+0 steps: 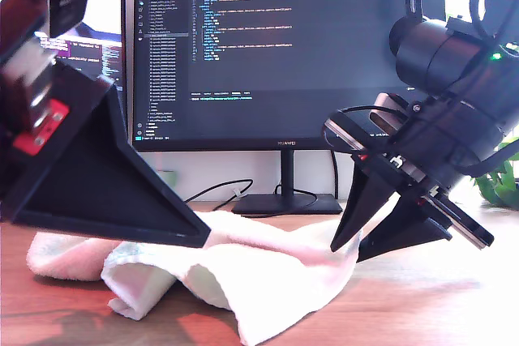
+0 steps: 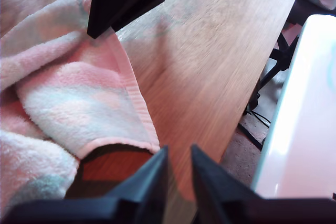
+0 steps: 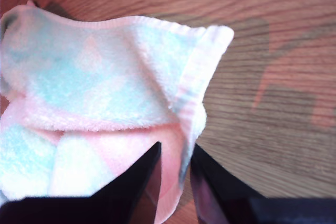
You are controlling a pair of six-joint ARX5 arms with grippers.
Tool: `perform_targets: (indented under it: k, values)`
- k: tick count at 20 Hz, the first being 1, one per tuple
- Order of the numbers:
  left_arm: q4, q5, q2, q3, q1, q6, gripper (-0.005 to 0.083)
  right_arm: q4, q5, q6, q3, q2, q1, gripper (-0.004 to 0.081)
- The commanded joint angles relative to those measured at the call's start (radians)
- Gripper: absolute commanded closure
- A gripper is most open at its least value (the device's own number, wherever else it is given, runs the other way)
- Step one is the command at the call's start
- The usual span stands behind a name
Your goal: Fold the tea towel to a neat square and place it to the right
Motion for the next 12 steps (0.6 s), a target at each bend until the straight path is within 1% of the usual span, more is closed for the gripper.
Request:
perform_targets:
  k: [1, 2, 3, 4, 5, 6, 7, 8, 12]
  values:
    - [-0.002, -0.023, 0.006, -0.002, -0.001, 0.016, 0.0551, 0.008, 0.000, -0.009, 0.001, 0.011, 0.010, 0.0633]
    - [-0.003, -0.040, 0.014, -0.002, -0.004, 0.041, 0.0521, 0.009, 0.000, -0.009, 0.001, 0.011, 0.010, 0.0633]
    - [-0.006, -0.063, 0.025, -0.002, -0.012, 0.115, 0.0516, 0.011, 0.000, -0.009, 0.001, 0.011, 0.010, 0.0633]
    - [-0.005, -0.087, 0.042, -0.002, -0.021, 0.155, 0.0517, 0.014, 0.000, -0.009, 0.001, 0.011, 0.010, 0.0633]
    - [0.000, -0.086, 0.062, -0.002, -0.023, 0.152, 0.0521, 0.019, 0.000, -0.009, 0.001, 0.011, 0.010, 0.0633]
    - [0.009, -0.063, 0.081, -0.002, -0.023, 0.060, 0.0528, 0.026, 0.000, -0.009, 0.001, 0.011, 0.010, 0.0633]
    - [0.014, -0.045, 0.097, -0.001, -0.019, -0.071, 0.0541, 0.030, 0.000, -0.009, 0.001, 0.011, 0.010, 0.0633]
    - [0.018, -0.032, 0.109, -0.001, -0.010, -0.170, 0.0545, 0.031, 0.000, -0.009, 0.001, 0.011, 0.010, 0.0633]
    - [0.081, -0.027, 0.145, -0.001, 0.042, -0.499, 0.0545, 0.031, 0.000, -0.009, 0.001, 0.011, 0.011, 0.0633]
